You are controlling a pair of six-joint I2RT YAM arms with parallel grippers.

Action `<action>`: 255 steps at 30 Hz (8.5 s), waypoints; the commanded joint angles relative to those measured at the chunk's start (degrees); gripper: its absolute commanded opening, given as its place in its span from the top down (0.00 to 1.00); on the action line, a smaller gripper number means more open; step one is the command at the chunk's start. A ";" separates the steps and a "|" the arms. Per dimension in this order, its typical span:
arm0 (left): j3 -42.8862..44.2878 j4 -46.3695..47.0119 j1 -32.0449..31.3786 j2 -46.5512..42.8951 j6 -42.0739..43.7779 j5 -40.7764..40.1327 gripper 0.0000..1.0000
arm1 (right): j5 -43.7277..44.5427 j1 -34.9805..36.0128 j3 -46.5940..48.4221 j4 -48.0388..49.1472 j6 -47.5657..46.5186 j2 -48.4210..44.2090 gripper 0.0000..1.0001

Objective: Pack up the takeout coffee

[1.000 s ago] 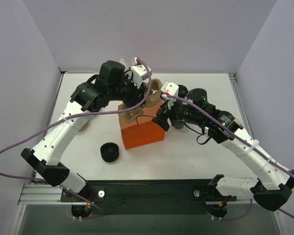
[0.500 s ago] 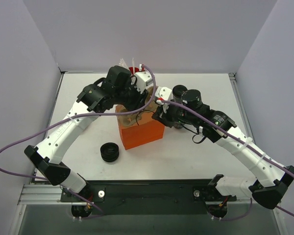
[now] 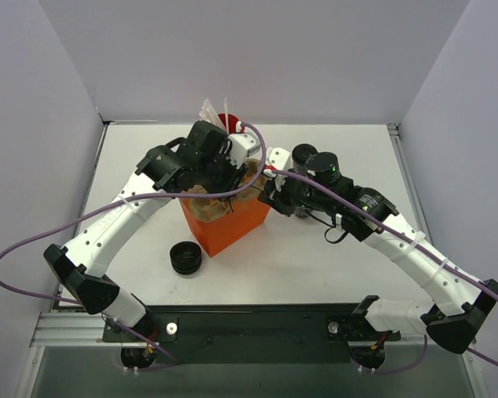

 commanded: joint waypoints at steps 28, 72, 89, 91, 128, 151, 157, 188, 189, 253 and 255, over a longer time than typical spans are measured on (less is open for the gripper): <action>-2.94 2.88 -0.63 2.24 -1.83 -9.42 0.74 | 10.65 -6.43 -1.05 18.03 22.07 -3.25 0.63; -6.81 0.33 -0.63 1.71 -0.69 -12.84 0.76 | 0.18 -11.45 1.50 8.47 20.84 11.08 1.00; -6.99 -0.11 -1.68 3.99 -3.85 -14.25 0.78 | 24.70 -2.92 -3.42 4.34 24.53 4.75 1.00; -6.81 0.06 -2.03 4.61 -3.85 -13.99 0.78 | 25.67 -2.92 -3.95 3.82 24.97 3.95 1.00; 13.06 2.52 1.83 6.02 -18.07 -3.36 0.23 | 31.11 -2.74 2.29 -3.13 34.28 4.48 1.00; -0.48 4.64 27.58 -10.06 -34.87 7.73 0.03 | 35.60 -1.78 3.35 -12.18 40.62 -1.67 0.28; -23.12 17.08 34.77 -23.23 -51.26 18.13 0.03 | 33.23 -2.13 3.70 -13.94 37.90 -4.04 0.03; -14.90 2.86 6.23 -13.06 -45.96 -21.90 0.49 | 34.46 -5.12 6.69 -21.41 32.62 -7.47 0.27; -14.55 3.14 6.40 -12.71 -44.39 -21.90 0.56 | 34.64 -5.12 6.86 -21.41 32.62 -6.86 0.28; -49.79 40.50 7.11 -46.11 -10.54 0.42 1.00 | 15.13 -30.52 38.86 -13.59 5.99 53.17 0.06; -49.35 39.71 7.19 -45.49 -10.36 0.51 1.00 | 15.04 -30.34 38.68 -13.59 5.81 53.26 0.06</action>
